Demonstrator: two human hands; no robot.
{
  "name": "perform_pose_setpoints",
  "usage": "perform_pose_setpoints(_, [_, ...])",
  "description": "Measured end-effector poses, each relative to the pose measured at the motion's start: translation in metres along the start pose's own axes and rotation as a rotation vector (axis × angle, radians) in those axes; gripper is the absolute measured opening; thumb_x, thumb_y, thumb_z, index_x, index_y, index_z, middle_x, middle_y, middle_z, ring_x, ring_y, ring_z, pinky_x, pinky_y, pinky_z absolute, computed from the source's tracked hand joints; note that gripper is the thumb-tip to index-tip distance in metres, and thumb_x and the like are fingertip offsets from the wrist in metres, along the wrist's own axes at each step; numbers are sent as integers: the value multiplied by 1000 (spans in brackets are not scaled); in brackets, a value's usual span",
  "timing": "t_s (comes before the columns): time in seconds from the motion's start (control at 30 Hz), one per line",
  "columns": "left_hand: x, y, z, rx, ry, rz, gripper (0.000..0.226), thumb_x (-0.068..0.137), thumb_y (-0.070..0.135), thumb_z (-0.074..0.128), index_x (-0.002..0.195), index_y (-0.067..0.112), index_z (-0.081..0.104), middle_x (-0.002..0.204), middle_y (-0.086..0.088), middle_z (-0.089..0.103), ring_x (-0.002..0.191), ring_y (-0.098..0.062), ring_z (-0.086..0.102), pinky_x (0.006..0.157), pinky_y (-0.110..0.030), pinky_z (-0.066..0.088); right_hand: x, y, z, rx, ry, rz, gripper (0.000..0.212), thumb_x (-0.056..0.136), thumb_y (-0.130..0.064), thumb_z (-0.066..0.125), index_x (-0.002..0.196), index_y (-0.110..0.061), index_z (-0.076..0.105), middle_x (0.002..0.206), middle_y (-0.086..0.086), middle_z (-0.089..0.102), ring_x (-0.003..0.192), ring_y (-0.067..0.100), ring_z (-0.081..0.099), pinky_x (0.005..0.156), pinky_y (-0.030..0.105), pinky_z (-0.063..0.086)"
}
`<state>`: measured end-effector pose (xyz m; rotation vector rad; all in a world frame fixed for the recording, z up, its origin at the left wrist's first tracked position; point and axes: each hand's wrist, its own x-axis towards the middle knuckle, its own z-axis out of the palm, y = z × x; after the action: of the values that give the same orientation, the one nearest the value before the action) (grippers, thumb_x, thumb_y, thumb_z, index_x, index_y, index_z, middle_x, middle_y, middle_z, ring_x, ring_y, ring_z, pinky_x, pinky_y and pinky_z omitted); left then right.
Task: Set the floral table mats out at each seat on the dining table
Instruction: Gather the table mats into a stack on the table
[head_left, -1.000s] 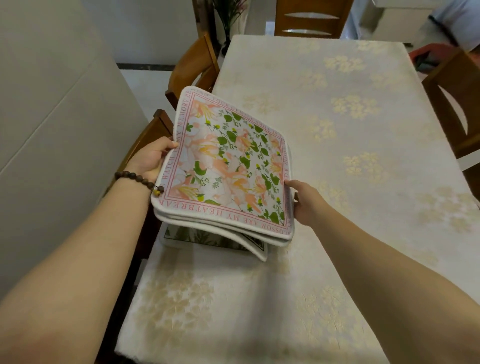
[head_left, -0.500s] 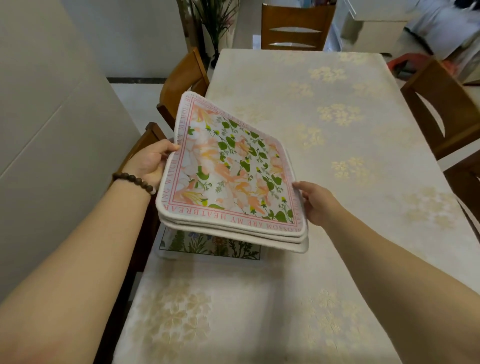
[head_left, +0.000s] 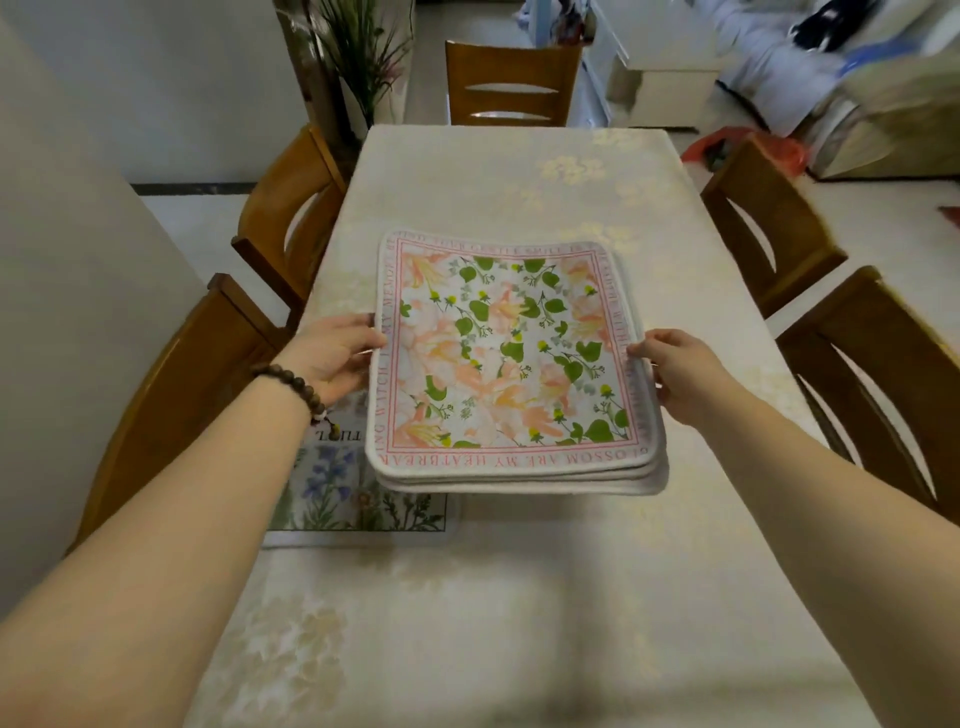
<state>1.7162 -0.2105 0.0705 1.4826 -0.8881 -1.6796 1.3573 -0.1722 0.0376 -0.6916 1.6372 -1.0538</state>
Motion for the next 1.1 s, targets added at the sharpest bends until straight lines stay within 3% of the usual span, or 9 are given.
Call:
perform_pose_setpoints(0.1, [8,-17,38,34,32,-3,28,89,-5,50,110,7,64,116,-19,65,106,-31,63,85,-42,54,6,4,-39,-31,47,-18,13,89,-11,59,101,-8,56,91,12,62,77,25,59,66,40,43])
perform_pose_setpoints(0.27, [20,-53,114,29,124,-15,26,87,-5,55,105,10,66,94,-11,72,77,-19,70,62,-34,56,25,18,-115,-57,82,-24,7,87,-13,61,87,-16,55,87,7,64,69,21,61,55,30,45])
perform_pose_setpoints(0.4, [24,-84,182,12,158,-46,27,87,-4,55,106,11,65,92,-9,72,77,-18,69,58,-32,55,44,31,-189,-96,58,-12,9,87,-15,64,93,-14,57,88,7,65,64,16,62,41,24,43])
perform_pose_setpoints(0.5, [22,-107,235,8,201,-64,27,86,-5,56,106,11,65,90,-9,72,75,-18,69,55,-31,54,57,42,-241,-141,38,5,19,86,-17,65,104,-10,59,92,8,65,68,17,64,41,23,46])
perform_pose_setpoints(0.6, [21,-128,277,26,232,-87,26,86,-4,56,105,11,66,91,-9,72,77,-18,69,57,-32,54,67,55,-281,-158,17,57,23,87,-18,65,108,-10,59,107,13,66,94,28,68,71,44,60])
perform_pose_setpoints(0.67, [22,-141,297,34,253,-103,24,86,-4,56,103,11,65,91,-9,71,79,-19,69,59,-33,54,73,65,-299,-171,7,96,23,88,-17,65,108,-10,59,110,14,65,98,30,67,84,54,56])
perform_pose_setpoints(0.87, [36,-158,316,87,307,-130,27,87,-2,55,103,17,65,90,-8,70,77,-20,67,62,-34,54,83,99,-312,-165,10,161,20,90,-15,63,108,-11,57,106,11,65,93,25,66,70,36,56])
perform_pose_setpoints(0.97, [49,-164,312,111,314,-132,27,86,-1,55,101,19,66,87,-7,71,74,-19,68,63,-35,55,91,112,-306,-157,33,163,22,89,-15,64,109,-12,57,104,9,65,92,23,67,78,40,58])
perform_pose_setpoints(1.1, [62,-174,308,154,321,-159,28,85,0,56,101,19,68,85,-7,73,73,-22,69,74,-41,58,98,125,-296,-199,105,121,21,89,-16,64,108,-14,56,97,3,63,83,14,63,63,28,52])
